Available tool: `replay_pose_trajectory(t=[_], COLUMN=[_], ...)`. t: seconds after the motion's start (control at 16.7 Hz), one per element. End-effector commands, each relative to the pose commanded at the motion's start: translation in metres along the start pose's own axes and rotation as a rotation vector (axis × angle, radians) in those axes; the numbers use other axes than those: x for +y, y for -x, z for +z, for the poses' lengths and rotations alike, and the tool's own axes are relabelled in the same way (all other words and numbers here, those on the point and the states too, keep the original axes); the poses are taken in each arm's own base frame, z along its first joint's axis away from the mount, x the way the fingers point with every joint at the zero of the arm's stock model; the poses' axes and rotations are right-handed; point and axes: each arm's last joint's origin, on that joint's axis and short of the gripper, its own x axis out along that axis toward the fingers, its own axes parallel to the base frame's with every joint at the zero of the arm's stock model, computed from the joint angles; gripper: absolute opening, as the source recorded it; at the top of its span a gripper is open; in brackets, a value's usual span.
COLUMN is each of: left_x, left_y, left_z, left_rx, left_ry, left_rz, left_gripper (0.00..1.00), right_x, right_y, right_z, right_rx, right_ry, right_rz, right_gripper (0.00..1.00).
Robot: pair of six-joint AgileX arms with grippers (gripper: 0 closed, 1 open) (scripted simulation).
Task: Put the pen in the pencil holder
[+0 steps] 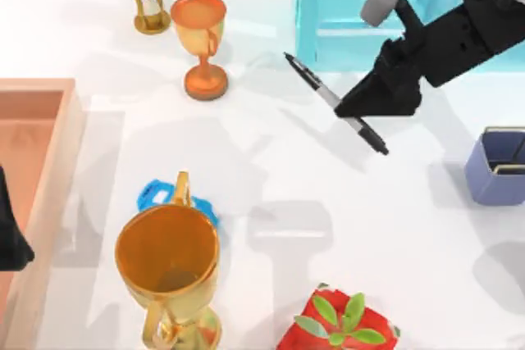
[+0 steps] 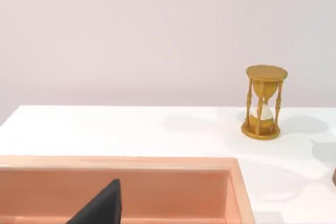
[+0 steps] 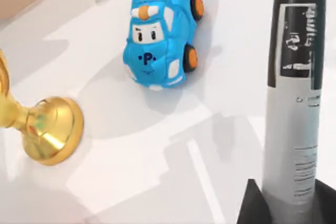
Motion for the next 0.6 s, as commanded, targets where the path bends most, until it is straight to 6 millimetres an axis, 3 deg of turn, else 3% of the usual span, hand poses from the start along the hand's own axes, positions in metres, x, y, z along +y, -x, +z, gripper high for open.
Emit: replay_pose_trajectory(t=[0.3,0.6], left_x=[0.0,0.0], left_y=[0.0,0.0], left_z=[0.0,0.0], left_rx=[0.0,0.0], left_ry=[0.0,0.0], left_rz=[0.0,0.0], left_gripper=[1.0,1.0], right_x=[-0.059,-0.071], right_y=[0.076,0.136], right_z=[-0.074,-0.158], right_rx=[-0.536,-0.873], right_ry=[0.176,0.405], right_rz=[0.085,0.029], right_gripper=[0.0,0.0])
